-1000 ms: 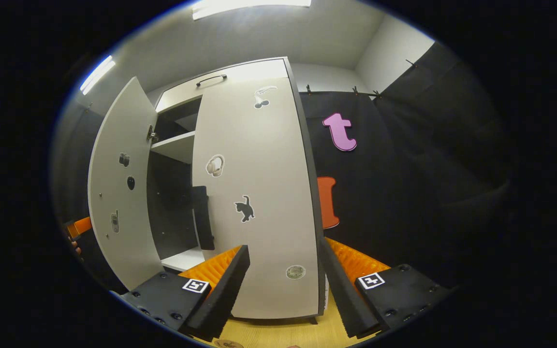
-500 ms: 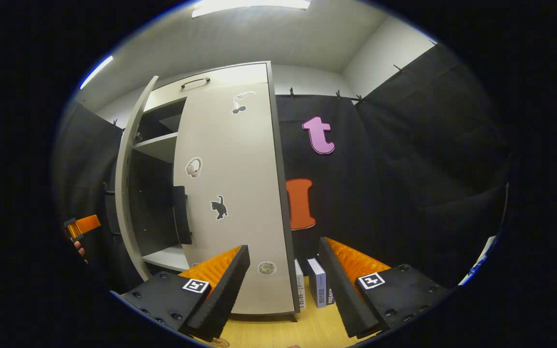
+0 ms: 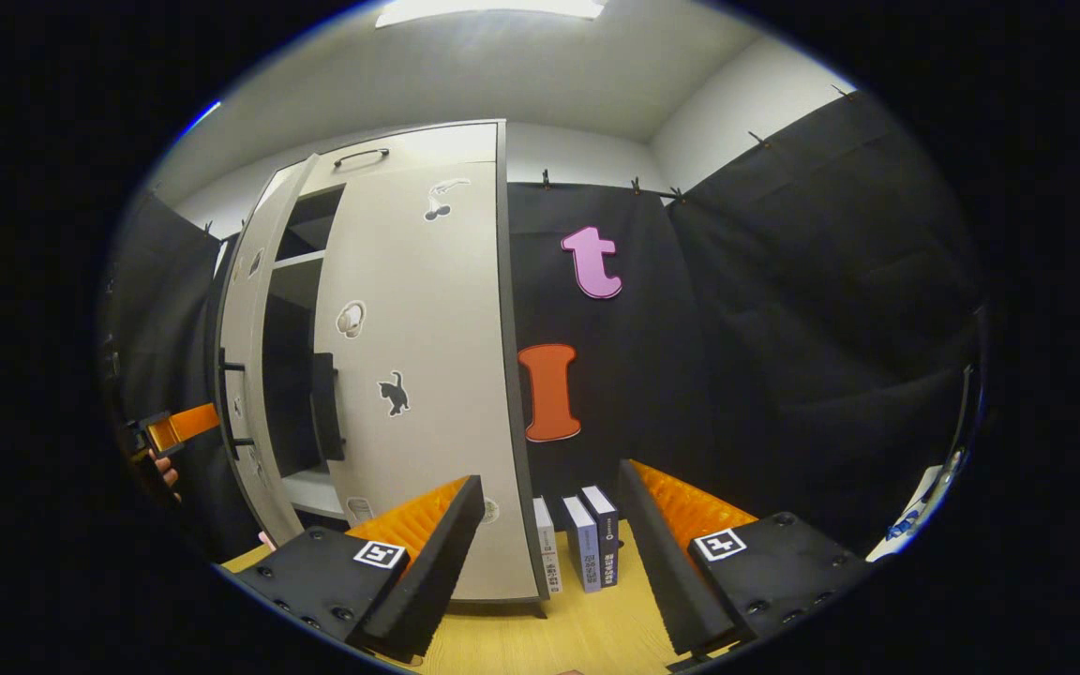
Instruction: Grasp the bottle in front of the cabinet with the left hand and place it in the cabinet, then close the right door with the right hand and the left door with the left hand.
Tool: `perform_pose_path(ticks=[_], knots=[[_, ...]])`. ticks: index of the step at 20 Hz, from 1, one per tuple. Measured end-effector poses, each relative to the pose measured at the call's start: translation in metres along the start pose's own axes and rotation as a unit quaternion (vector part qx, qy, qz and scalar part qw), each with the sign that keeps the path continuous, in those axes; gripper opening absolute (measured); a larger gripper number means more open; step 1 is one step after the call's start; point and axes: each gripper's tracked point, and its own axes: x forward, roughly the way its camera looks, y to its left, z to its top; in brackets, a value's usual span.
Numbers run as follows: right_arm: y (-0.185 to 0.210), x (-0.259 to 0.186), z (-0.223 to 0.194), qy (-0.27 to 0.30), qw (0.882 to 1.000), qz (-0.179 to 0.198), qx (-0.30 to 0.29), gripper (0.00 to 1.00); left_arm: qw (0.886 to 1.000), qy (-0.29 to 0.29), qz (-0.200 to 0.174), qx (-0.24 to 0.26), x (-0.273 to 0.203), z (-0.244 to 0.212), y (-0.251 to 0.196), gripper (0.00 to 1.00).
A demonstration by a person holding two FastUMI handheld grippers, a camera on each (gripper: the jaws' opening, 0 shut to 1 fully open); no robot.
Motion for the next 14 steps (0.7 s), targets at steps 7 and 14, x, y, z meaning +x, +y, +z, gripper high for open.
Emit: perform_pose_path(ticks=[7, 14], knots=[[-0.018, -0.005, -0.014, 0.014, 1.0, -0.02, -0.005, 0.96, 1.0, 0.007, 0.005, -0.015, 0.029, -0.016, -0.008, 0.94], [-0.028, 0.001, -0.025, 0.027, 0.999, -0.028, -0.002, 0.96, 1.0, 0.005, 0.005, -0.012, 0.057, -0.027, -0.013, 0.94]])
